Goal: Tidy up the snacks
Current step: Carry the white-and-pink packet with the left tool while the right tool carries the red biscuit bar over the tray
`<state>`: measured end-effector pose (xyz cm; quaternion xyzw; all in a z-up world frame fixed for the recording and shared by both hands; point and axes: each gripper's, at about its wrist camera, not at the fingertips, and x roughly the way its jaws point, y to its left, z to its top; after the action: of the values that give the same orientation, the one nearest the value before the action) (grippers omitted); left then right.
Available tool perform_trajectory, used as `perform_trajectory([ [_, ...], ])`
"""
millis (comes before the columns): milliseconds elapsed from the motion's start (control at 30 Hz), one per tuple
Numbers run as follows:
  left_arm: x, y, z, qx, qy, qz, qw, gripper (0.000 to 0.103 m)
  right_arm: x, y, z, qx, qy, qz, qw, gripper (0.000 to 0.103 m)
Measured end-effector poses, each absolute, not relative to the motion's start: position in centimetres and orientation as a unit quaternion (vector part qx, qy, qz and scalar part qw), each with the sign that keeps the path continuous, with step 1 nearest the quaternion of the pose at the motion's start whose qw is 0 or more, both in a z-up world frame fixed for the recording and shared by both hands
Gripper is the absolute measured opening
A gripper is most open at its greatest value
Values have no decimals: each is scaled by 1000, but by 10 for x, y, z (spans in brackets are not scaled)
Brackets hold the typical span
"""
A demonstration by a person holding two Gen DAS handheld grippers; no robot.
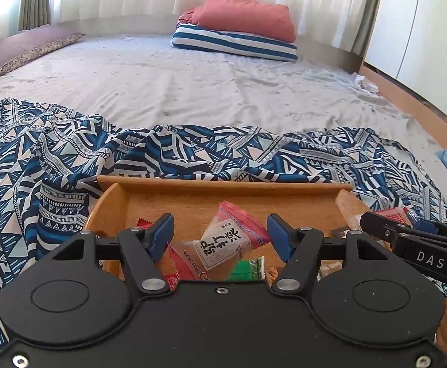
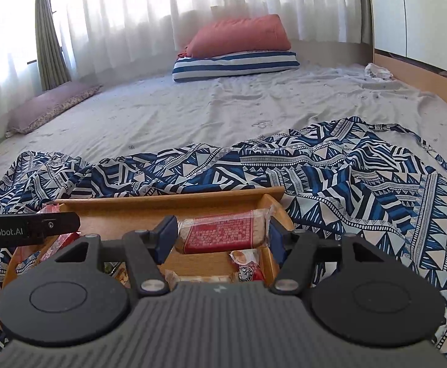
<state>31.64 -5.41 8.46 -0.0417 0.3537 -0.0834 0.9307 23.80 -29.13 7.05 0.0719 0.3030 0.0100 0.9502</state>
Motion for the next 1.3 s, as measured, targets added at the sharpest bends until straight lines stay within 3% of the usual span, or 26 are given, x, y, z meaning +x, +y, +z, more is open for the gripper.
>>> perform_trajectory([
  [1300, 366, -74, 34, -13, 388, -75, 919, 65, 277, -262, 14, 54, 343, 44, 937, 64],
])
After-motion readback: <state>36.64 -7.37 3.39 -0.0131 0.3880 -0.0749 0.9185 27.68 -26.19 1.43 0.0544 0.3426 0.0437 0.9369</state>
